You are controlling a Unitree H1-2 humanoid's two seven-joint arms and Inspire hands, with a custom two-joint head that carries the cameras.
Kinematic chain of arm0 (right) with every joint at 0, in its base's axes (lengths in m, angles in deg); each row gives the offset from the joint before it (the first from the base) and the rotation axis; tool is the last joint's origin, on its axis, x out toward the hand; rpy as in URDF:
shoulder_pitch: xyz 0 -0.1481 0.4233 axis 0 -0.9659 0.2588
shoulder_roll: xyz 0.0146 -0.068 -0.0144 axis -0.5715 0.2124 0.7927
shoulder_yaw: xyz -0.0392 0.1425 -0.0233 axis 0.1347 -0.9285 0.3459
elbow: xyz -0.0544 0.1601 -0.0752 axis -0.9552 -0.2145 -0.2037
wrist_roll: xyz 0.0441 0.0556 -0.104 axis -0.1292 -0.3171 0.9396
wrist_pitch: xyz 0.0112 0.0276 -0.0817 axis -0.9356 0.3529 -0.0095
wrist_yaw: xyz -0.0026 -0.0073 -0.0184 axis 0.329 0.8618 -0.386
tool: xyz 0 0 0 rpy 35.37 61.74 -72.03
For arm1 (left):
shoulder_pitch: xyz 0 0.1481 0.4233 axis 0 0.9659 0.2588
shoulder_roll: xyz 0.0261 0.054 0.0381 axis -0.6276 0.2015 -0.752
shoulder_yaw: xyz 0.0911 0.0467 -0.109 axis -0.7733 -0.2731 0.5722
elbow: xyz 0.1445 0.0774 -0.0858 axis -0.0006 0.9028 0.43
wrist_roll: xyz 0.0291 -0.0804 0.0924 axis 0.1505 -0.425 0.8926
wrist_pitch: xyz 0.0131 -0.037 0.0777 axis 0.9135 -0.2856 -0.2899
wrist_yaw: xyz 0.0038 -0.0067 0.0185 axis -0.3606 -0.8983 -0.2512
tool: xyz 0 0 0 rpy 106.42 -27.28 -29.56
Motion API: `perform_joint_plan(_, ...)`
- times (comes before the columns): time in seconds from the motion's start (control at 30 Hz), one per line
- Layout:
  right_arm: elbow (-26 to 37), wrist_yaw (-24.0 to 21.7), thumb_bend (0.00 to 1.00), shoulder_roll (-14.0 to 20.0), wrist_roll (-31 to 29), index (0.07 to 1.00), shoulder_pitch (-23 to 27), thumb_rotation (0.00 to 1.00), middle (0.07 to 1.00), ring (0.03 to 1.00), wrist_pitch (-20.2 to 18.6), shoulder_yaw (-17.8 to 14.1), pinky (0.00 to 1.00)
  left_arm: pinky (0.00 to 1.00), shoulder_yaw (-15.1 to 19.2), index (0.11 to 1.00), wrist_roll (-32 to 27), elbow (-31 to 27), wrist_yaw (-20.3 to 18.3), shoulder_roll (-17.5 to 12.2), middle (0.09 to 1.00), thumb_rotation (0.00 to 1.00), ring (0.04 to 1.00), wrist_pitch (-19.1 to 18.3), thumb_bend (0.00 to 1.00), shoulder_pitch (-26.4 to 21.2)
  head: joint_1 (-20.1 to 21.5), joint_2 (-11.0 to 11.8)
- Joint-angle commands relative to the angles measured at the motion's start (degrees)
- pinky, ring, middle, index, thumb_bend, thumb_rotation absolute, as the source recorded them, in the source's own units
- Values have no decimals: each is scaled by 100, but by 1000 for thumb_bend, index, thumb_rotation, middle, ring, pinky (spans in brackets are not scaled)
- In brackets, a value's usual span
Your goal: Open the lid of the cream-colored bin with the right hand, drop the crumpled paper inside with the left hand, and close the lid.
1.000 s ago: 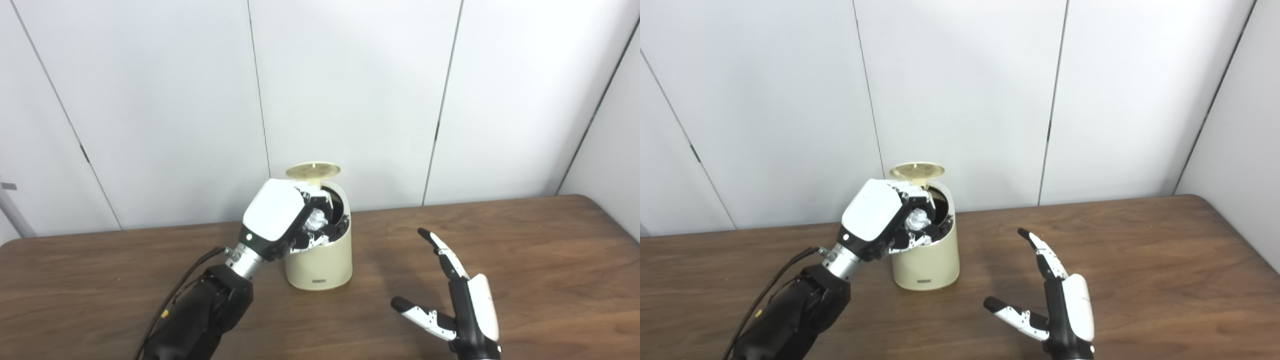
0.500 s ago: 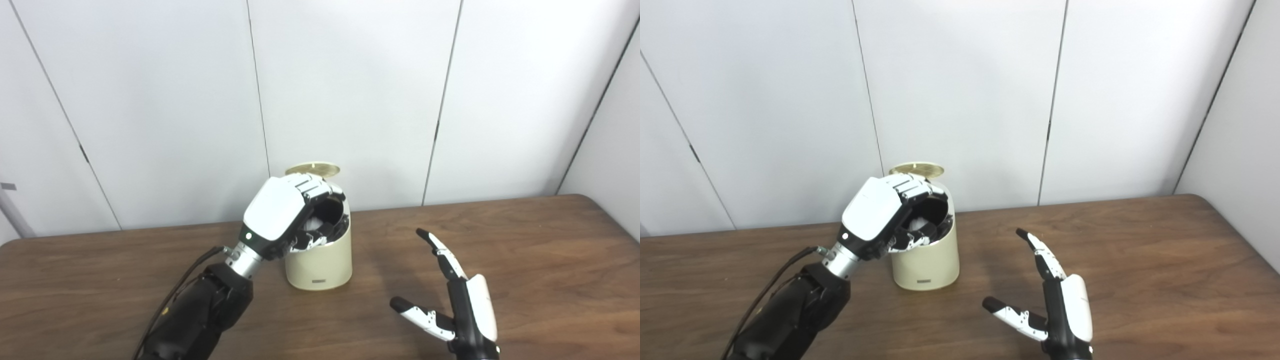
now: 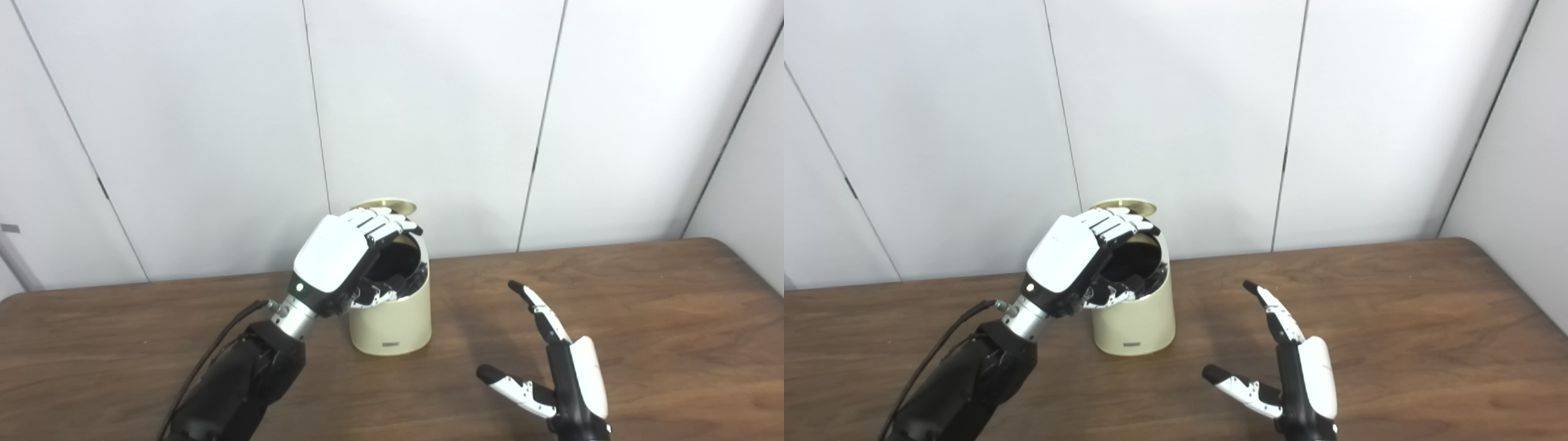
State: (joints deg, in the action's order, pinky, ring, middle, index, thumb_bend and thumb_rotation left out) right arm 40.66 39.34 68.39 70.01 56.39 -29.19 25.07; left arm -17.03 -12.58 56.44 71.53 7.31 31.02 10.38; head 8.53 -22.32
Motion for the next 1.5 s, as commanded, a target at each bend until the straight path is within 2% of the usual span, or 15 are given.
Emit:
perform_joint_plan(0.0,-190,41,815,-201,-61,873,-232,810,882,885,79,107,849,622,136,698,-98,-256,157,-85,709,5,727,56,986,-58,-12,-8)
perform_joint_plan(0.1,-217,29,821,-160,-94,880,-208,820,888,891,86,87,851,548,273,626,-124,-571,334,-89,629,0,645,101,965,183,-74,-1)
perform_joint_plan(0.17,-257,36,806,-125,-133,879,-185,810,884,887,129,71,846,516,386,603,-278,-845,268,-108,603,0,611,124,963,384,-119,-4)
perform_joint_plan(0.27,-290,31,801,-84,-190,872,-165,804,880,889,165,48,859,484,608,607,-894,-1333,-156,-135,605,93,585,148,976,744,-180,-18)
perform_joint_plan(0.4,-292,8,827,-21,-202,873,-161,831,884,887,102,20,837,484,950,645,-1964,-2001,-824,-177,647,213,614,134,955,1266,-264,-4)
perform_joint_plan(0.63,-298,-12,830,59,-266,857,-155,824,878,881,115,-17,844,516,1534,665,-2551,-2781,-1290,-194,666,283,648,95,924,1967,-358,-18)
perform_joint_plan(0.73,-309,-4,819,99,-254,854,-147,824,872,877,131,-26,845,517,1797,651,-3034,-3026,-1426,-126,657,284,640,74,917,2267,-394,-39)
perform_joint_plan(0.83,-317,-11,816,140,-264,847,-142,828,869,878,139,-39,852,537,2038,647,-3627,-3121,-1594,-42,663,303,650,-59,888,2614,-413,-45)
perform_joint_plan(0.9,-310,-9,813,158,-256,845,-137,833,868,876,133,-45,852,555,2202,659,-4020,-3083,-1693,-13,676,352,663,-88,855,2869,-424,-44)
perform_joint_plan(1.03,-303,-38,811,204,-303,852,-129,829,868,875,122,-79,852,575,2465,694,-4372,-2952,-1843,1,707,460,677,-150,790,3316,-483,-68)
perform_joint_plan(1.23,-330,-58,801,282,-385,849,-125,823,866,875,199,-120,860,625,2716,735,-4611,-2738,-1957,125,735,554,714,-290,753,3811,-515,-89)
perform_joint_plan(1.47,-354,-64,805,376,-464,851,-139,824,865,874,243,-174,862,642,2849,733,-4547,-2506,-1939,288,740,538,735,-188,663,4001,-544,-137)
